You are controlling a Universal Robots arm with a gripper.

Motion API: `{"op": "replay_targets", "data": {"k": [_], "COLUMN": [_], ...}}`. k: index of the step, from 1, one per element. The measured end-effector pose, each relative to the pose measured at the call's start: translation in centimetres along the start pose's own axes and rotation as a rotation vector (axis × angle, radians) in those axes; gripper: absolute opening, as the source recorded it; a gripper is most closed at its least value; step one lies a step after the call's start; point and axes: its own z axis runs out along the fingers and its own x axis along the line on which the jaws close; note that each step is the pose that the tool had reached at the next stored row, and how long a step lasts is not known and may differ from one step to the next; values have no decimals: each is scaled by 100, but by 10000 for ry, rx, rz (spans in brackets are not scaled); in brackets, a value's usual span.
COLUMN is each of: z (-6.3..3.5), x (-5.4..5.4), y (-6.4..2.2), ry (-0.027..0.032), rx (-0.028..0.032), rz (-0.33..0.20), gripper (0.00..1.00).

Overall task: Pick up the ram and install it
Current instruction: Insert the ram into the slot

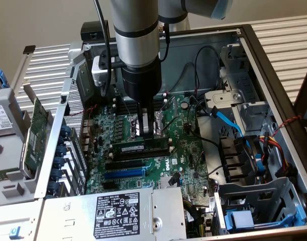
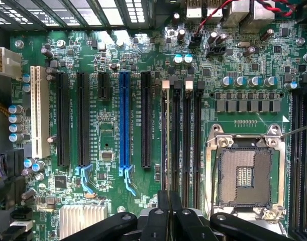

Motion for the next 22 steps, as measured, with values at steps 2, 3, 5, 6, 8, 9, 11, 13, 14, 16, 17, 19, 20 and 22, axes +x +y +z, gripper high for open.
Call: {"op": "replay_targets", "data": {"k": [2,3,5,6,8,9,11,13,14,16,17,19,20,22], "z": [1,3,4,6,6,7,10,16,17,19,22,28,30,37], "x": [0,0,0,0,0,0,0,0,0,0,-1,-1,-1,-1], "y": [1,1,1,2,3,3,3,4,4,4,4,4,4,4], "ry": [5,6,14,22,29,33,37,41,44,45,43,41,42,42], "rx": [-1,0,0,1,1,1,2,4,2,3,5,10,10,14], "rz": [0,0,-1,0,-1,-1,-2,-1,-1,-1,-1,-1,-1,-1], "gripper": [12,12,12,12,12,12,12,12,12,12,12,12,12,12]}}
